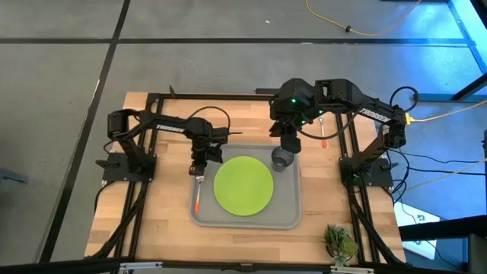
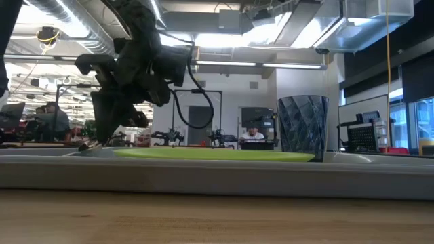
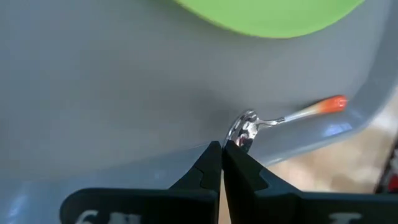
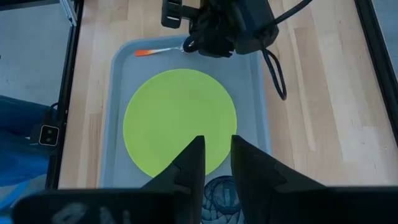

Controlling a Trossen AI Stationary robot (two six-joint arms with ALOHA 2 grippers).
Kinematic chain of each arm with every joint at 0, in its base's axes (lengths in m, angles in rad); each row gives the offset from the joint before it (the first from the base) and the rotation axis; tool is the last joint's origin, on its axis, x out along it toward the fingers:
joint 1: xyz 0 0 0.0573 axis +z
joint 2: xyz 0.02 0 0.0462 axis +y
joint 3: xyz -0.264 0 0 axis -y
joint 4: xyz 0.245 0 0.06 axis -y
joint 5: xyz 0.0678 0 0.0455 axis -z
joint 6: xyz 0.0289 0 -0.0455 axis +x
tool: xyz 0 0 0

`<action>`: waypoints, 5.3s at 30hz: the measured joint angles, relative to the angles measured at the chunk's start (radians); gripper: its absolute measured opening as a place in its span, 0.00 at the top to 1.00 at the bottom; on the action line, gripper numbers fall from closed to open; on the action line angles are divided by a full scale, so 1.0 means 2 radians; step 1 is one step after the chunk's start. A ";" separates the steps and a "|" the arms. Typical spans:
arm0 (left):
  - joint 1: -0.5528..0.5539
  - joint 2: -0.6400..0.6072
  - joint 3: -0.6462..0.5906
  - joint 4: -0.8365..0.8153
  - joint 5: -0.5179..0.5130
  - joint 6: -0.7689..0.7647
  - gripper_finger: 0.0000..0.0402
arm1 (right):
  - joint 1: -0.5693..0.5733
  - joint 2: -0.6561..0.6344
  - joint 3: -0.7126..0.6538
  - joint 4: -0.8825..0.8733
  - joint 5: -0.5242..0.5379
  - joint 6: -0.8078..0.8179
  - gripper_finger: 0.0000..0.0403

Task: Pick and place plate/cup/fork/spoon on tray
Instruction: Put the orange spoon on the gray tray to the left of the green plate, then put the fork on the gray tray between the green plate and orange spoon

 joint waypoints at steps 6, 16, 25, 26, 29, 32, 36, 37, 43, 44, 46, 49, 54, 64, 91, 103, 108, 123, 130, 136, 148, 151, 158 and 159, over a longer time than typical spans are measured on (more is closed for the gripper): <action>0.000 0.000 0.000 0.009 -0.012 0.003 1.00 | 0.000 0.000 0.000 0.000 0.000 -0.001 0.81; 0.000 0.030 -0.001 0.019 -0.019 0.002 1.00 | 0.000 0.000 0.000 0.000 0.000 -0.001 0.81; 0.000 0.032 0.000 0.025 -0.036 0.002 0.96 | 0.000 0.000 0.000 0.000 0.000 -0.001 0.81; 0.000 0.032 0.000 0.026 -0.040 0.002 0.95 | 0.000 0.000 0.000 0.000 0.000 -0.001 0.81; 0.000 0.032 -0.001 0.026 -0.046 -0.011 0.91 | 0.000 0.000 0.000 0.000 0.000 -0.001 0.81; 0.000 0.032 -0.001 0.025 -0.057 -0.036 0.89 | 0.000 0.000 0.000 0.000 0.000 -0.001 0.81; 0.000 0.032 -0.001 0.022 -0.057 -0.054 0.88 | 0.000 0.000 0.000 0.000 0.000 -0.001 0.81; 0.000 0.032 -0.001 0.021 -0.056 -0.055 0.88 | 0.000 0.000 0.000 0.000 0.000 -0.001 0.81; -0.002 0.024 -0.001 0.014 -0.052 -0.072 0.88 | 0.000 0.000 0.000 0.000 0.000 -0.001 0.81; -0.002 0.021 -0.001 0.013 -0.052 -0.072 0.88 | 0.000 0.000 0.000 0.000 0.000 -0.001 0.81; -0.002 0.013 -0.001 0.008 -0.052 -0.073 0.88 | 0.000 0.000 0.000 0.000 0.000 -0.001 0.81; -0.002 0.001 -0.001 0.005 -0.051 -0.081 0.89 | 0.000 0.000 0.000 0.000 0.000 -0.001 0.81; -0.002 -0.021 -0.001 -0.004 -0.051 -0.087 0.89 | 0.000 0.000 0.000 -0.002 0.000 -0.005 0.81; -0.003 -0.142 0.033 -0.004 -0.056 -0.173 0.89 | -0.053 0.000 -0.015 -0.080 0.027 -0.017 0.81; -0.032 -0.290 0.087 0.002 -0.282 -0.182 0.89 | -0.274 -0.002 -0.236 -0.087 0.139 0.401 0.81; 0.023 -0.293 0.087 0.045 -0.295 -0.129 0.89 | -0.340 -0.002 -0.382 0.024 0.127 0.432 0.81; 0.046 -0.293 0.087 0.060 -0.295 -0.128 0.89 | -0.360 -0.002 -0.434 0.072 0.113 0.418 0.81; 0.079 -0.293 0.087 0.091 -0.264 -0.128 0.89 | -0.375 -0.002 -0.415 0.062 0.129 0.378 0.81; 0.078 -0.293 0.087 0.091 -0.264 -0.128 0.89 | -0.373 -0.002 -0.338 0.038 0.123 0.337 0.81; 0.078 -0.293 0.087 0.091 -0.268 -0.128 0.89 | -0.373 -0.002 -0.245 0.027 0.118 0.325 0.81; 0.085 -0.293 0.087 0.090 -0.268 -0.128 0.89 | -0.388 -0.002 -0.180 0.009 0.117 0.258 0.81; 0.090 -0.293 0.087 0.090 -0.268 -0.128 0.89 | -0.405 -0.002 -0.180 0.011 0.083 0.233 0.81; 0.098 -0.293 0.087 0.090 -0.264 -0.112 0.89 | -0.438 -0.002 -0.180 0.011 0.058 0.159 0.81; 0.098 -0.293 0.087 0.090 -0.264 -0.107 0.89 | -0.440 -0.002 -0.180 0.011 0.051 0.141 0.81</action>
